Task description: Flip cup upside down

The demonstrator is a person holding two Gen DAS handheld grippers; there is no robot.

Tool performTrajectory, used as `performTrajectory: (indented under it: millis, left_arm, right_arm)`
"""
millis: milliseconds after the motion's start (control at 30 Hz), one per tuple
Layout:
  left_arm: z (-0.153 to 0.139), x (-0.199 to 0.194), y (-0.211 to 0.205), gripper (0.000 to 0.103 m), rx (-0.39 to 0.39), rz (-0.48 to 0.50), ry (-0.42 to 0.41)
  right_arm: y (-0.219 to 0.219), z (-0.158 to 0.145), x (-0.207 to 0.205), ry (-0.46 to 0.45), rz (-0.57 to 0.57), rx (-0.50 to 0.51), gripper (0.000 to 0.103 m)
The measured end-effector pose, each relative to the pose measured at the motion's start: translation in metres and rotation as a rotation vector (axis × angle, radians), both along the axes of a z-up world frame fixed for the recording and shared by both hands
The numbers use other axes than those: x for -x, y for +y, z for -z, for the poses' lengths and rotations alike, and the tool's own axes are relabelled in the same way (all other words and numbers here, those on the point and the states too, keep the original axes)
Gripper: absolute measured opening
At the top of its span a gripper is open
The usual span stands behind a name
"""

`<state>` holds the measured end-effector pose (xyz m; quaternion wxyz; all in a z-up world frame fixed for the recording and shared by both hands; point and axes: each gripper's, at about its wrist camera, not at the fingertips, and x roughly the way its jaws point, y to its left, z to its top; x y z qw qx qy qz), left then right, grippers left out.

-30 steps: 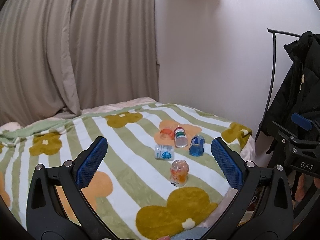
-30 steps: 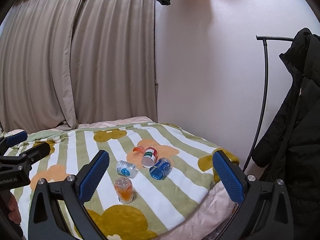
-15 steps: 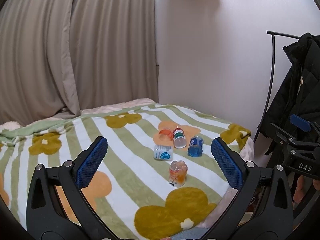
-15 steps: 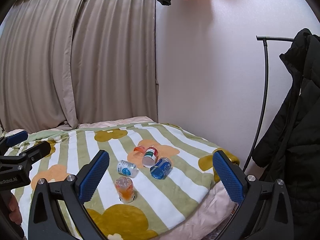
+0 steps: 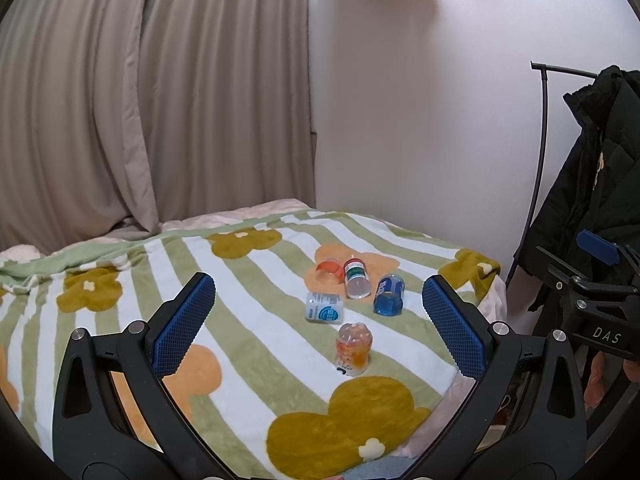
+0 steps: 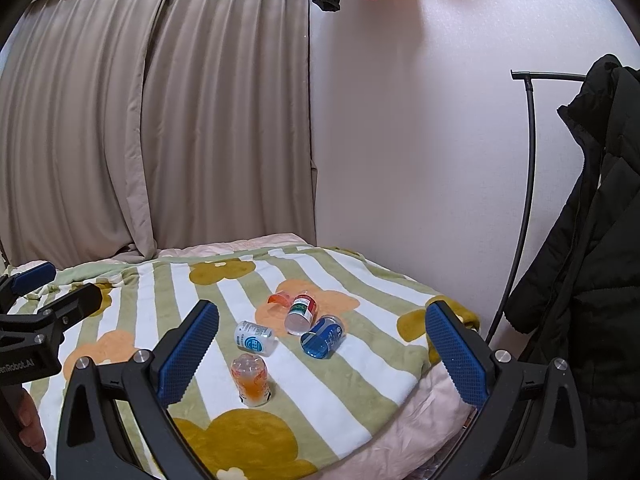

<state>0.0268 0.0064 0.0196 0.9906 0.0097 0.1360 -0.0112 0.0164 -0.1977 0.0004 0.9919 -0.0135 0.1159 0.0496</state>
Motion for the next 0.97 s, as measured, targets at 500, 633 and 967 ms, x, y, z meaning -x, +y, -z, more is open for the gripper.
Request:
performTrajectory:
  millis: [500, 633, 967]
  left_arm:
    - [-0.0007, -0.0013, -0.0029, 0.103, 0.002, 0.001, 0.0]
    - [-0.0006, -0.001, -0.0031, 0.103, 0.001, -0.008, -0.003]
    - [-0.0013, 0.003, -0.001, 0.103, 0.009, -0.013, -0.029]
  right_arm:
    - [0.0002, 0.0008, 0.0006, 0.001, 0.0, -0.001, 0.103]
    - [0.0003, 0.0009, 0.0007, 0.001, 0.001, -0.002, 0.103]
    - [-0.0003, 0.0009, 0.0006, 0.0, 0.0, -0.003, 0.103]
